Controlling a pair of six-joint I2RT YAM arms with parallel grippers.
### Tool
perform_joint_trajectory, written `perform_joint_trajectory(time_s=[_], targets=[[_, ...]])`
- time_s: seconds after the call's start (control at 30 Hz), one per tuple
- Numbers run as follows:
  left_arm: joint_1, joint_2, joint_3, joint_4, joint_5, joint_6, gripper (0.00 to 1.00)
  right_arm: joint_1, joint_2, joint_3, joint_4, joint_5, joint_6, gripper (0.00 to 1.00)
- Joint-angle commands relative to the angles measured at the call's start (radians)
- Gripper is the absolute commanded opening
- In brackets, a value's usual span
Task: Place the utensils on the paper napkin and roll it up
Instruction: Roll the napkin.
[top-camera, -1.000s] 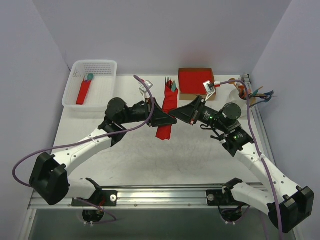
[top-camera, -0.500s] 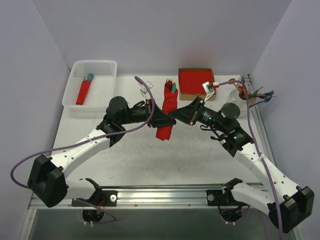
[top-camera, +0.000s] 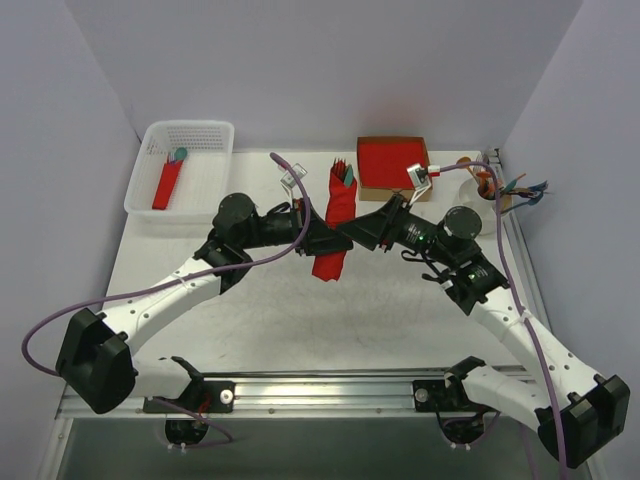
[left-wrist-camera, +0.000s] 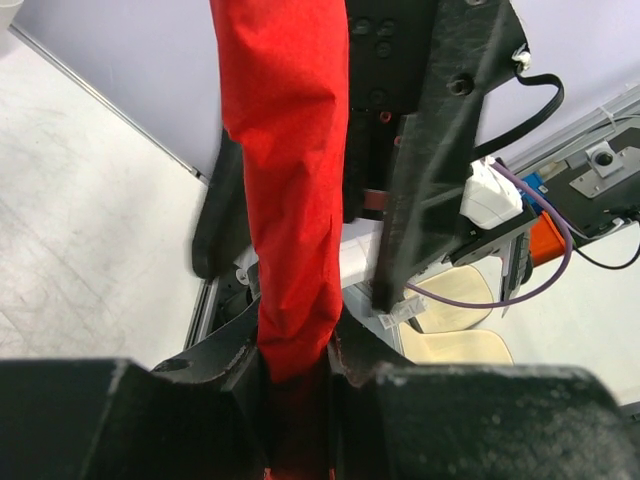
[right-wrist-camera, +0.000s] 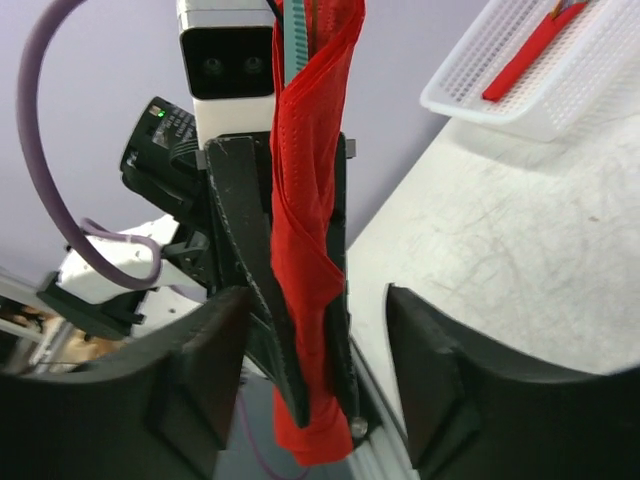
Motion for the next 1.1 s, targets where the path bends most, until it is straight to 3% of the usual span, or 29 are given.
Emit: perform_joint_trajectory(time_s=[0.0, 0.1, 0.13, 0.23, 0.43, 0.67, 0.87, 1.07], targets=[[0.003, 0.003, -0.006, 0.117, 0.014, -0.015, 0.02, -0.002, -0.051, 0.026, 0.015, 0.023, -0.068, 0.60], [0.008, 0.006, -0.010, 0.145, 0.010, -0.024, 0.02, -0.016, -0.082, 0.015, -0.022, 0.028, -0.102, 0.76], [0.008, 0.011, -0.009, 0.150, 0.005, -0.030, 0.02, -0.016, -0.095, 0.009, -0.032, 0.030, -0.115, 0.86], [0.014, 0.015, -0.004, 0.164, -0.001, -0.042, 0.02, -0.022, -0.123, -0.017, -0.055, 0.020, -0.144, 0.92], [0.020, 0.043, 0.010, 0.265, -0.018, -0.125, 0.02, -0.022, -0.146, -0.095, -0.005, -0.050, -0.159, 0.92], [0.017, 0.103, 0.023, 0.445, -0.029, -0.249, 0.02, -0.003, -0.083, -0.174, 0.245, -0.142, -0.056, 0.92], [0.008, 0.121, 0.033, 0.461, -0.047, -0.265, 0.02, 0.031, -0.053, -0.165, 0.285, -0.153, -0.052, 0.92], [0.005, 0.141, 0.045, 0.470, -0.059, -0.269, 0.02, 0.074, -0.028, -0.168, 0.282, -0.141, -0.067, 0.84]])
